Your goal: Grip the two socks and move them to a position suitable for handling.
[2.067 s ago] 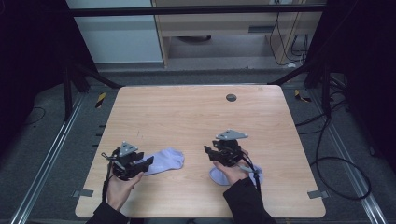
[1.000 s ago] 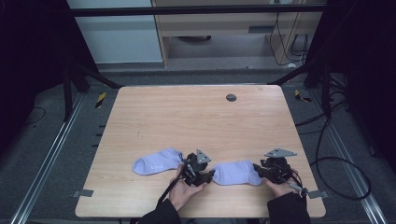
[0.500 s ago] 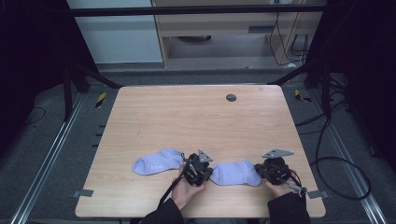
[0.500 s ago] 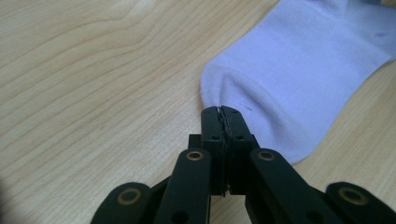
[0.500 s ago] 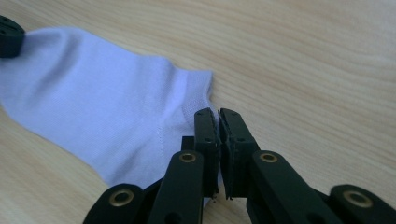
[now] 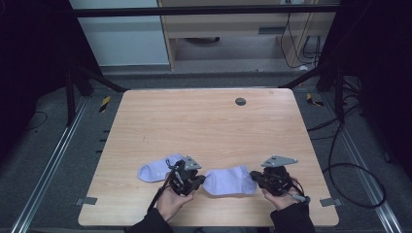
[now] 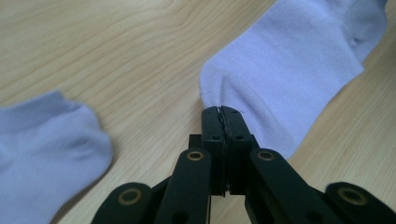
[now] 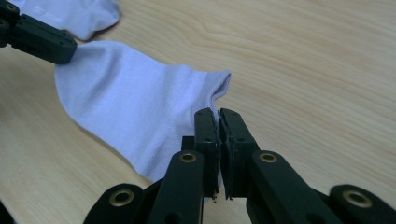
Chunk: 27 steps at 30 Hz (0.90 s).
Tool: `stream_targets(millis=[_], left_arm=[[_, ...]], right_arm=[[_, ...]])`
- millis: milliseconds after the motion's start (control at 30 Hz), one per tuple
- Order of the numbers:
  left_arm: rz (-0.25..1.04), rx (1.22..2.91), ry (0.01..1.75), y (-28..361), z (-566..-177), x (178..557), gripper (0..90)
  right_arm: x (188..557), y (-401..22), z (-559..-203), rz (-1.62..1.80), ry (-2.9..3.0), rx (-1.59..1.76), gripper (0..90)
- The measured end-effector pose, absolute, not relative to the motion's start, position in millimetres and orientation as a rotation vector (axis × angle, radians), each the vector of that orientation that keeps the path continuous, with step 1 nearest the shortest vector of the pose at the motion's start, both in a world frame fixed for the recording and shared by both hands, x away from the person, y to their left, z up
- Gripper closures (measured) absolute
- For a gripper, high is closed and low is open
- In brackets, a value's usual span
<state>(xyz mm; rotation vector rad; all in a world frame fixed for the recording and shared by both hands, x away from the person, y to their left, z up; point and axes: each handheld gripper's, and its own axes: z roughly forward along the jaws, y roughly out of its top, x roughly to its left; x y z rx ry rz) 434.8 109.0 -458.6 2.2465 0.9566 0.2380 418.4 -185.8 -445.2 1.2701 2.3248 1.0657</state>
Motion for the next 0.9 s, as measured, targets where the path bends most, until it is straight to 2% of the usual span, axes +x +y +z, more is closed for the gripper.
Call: stream_targets(millis=[233, 400, 500, 633, 900], left_arm=[[0.229, 2.270, 0.999, 130.5, -472.4, 431.8, 88.3], [0.230, 2.292, 1.005, 132.5, -479.1, 431.1, 86.4], [0.242, 2.293, 1.003, 132.2, -479.4, 431.0, 80.4], [0.287, 2.268, 0.999, 135.6, -472.5, 429.1, 67.1], [0.376, 2.189, 1.034, 164.0, -454.3, 431.7, 53.9]], right_arm=[[419.1, -162.8, -459.0, 1.054, 2.403, 1.247, 86.6], [420.4, -156.3, -469.5, 1.014, 2.423, 1.258, 85.9], [420.9, -156.3, -473.4, 1.007, 2.431, 1.268, 84.4], [420.2, -156.7, -472.7, 1.014, 2.422, 1.263, 78.7], [421.6, -160.6, -460.8, 1.106, 2.314, 1.248, 66.1]])
